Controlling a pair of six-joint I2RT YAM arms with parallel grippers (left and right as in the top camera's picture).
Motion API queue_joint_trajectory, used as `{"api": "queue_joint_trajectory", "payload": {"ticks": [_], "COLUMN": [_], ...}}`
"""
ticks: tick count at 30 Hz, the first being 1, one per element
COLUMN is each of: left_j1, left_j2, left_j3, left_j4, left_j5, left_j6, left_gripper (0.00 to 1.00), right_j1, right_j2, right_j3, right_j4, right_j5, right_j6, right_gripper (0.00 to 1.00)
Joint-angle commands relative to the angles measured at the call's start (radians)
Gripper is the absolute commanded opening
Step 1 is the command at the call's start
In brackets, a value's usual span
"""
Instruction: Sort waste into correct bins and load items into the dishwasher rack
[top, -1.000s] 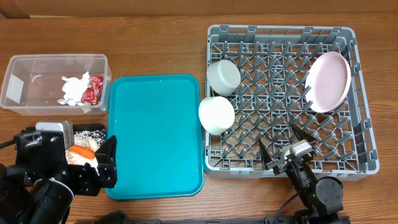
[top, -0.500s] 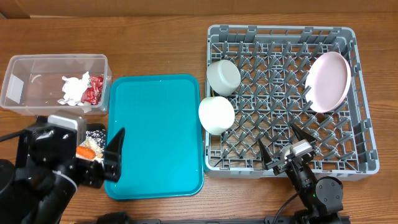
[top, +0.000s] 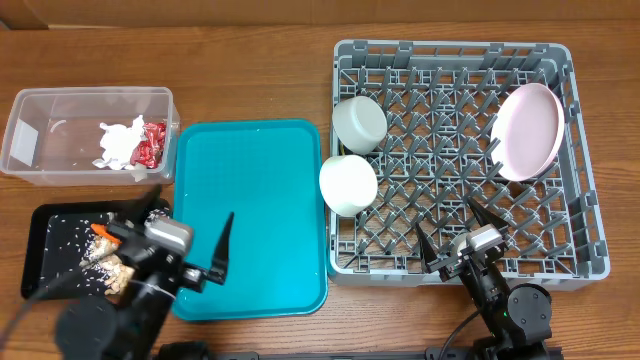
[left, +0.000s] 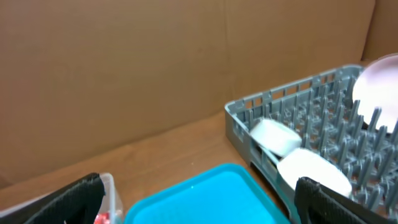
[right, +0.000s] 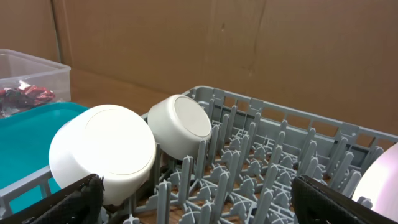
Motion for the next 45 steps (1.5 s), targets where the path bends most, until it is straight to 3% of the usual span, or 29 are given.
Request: {"api": "queue_joint_trajectory", "payload": {"ticks": [1, 6, 14, 21, 45], "left_j1": [-0.017, -0.022, -0.022, -0.022, -0.021], "left_j2": [-0.132, -0.314, -0.308, -0.308, -0.307], "left_j3": [-0.154, -0.349, -0.517, -0.715, -0.712], "left_j4": [0.064, 0.140, 0.224, 0.481, 0.467], "left_j5": [0.019, 0.022, 0.030, 0.108, 0.120], "left_j6": [0.004, -0.009, -0.013, -0.014, -0.012], "left_gripper": [1.00, 1.00, 1.00, 1.00, 1.00], "right_j1": [-0.004, -0.004, -0.004, -0.004, -0.004], "right_j2": [-0.010, -0.010, -0.010, -0.010, -0.010], "right_j3": [-0.011, -0.011, -0.011, -0.011, -0.011], "right_j4": [0.006, 0.006, 0.006, 0.006, 0.006], "right_j5": [-0.002, -0.002, -0.002, -0.002, -0.002], "right_j6": [0.004, 0.004, 0.004, 0.004, 0.004], "right_gripper": [1.00, 1.00, 1.00, 1.00, 1.00]}}
